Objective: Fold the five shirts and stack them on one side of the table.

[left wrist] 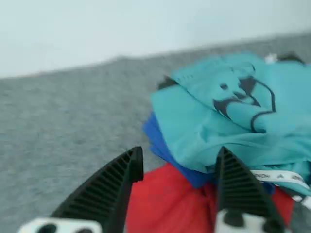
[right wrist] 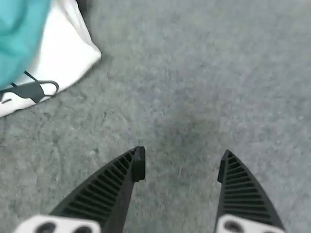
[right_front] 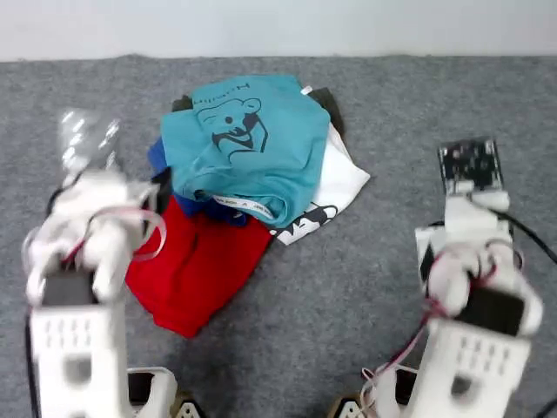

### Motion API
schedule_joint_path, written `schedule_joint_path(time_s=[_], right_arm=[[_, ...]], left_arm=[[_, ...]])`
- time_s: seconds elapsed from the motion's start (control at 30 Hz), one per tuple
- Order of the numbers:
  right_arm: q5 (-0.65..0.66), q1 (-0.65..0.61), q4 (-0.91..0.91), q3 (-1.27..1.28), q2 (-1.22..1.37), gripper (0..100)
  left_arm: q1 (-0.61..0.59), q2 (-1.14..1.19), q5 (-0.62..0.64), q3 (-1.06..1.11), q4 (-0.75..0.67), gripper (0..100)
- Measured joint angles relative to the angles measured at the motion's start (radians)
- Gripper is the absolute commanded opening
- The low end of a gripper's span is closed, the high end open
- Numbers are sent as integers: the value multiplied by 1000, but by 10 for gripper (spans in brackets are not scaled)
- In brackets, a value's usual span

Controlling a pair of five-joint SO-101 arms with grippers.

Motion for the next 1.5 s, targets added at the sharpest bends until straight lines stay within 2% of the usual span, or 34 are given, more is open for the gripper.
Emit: schedule_joint_path(time_s=[0.1, 0.23, 0.37, 0.5, 0.63, 0.77, 0.83, 0.9, 0.93, 0.97, 1.2, 1.5], right_arm=[[0, 38, 57, -107, 176, 255], [0, 107, 129, -212, 342, 255], [0, 167, 144, -229, 382, 254], [0, 212, 144, -229, 384, 254], [0, 224, 144, -198, 384, 253], [0, 224, 144, -175, 385, 253], [0, 224, 144, -173, 387, 253], [0, 224, 144, -172, 387, 253], [0, 224, 144, -172, 387, 253], [0, 224, 144, -172, 387, 253], [0, 224, 144, -144, 387, 253], [0, 224, 144, -141, 391, 253]], left_arm=[[61, 249, 0, -115, -3, 269], [147, 591, -31, -293, 26, 382], [210, 922, -74, -514, 146, 440], [218, 1223, -80, -770, 265, 442], [221, 1504, -143, -1019, 402, 439], [224, 1711, -163, -1318, 571, 321], [224, 1794, -157, -1473, 649, 201], [224, 1870, -149, -1616, 695, 35], [226, 1912, -147, -1685, 704, 1], [226, 1939, -149, -1748, 710, 32], [173, 1996, -137, -1989, 710, 12], [-103, 1749, -74, -2004, 710, 12]])
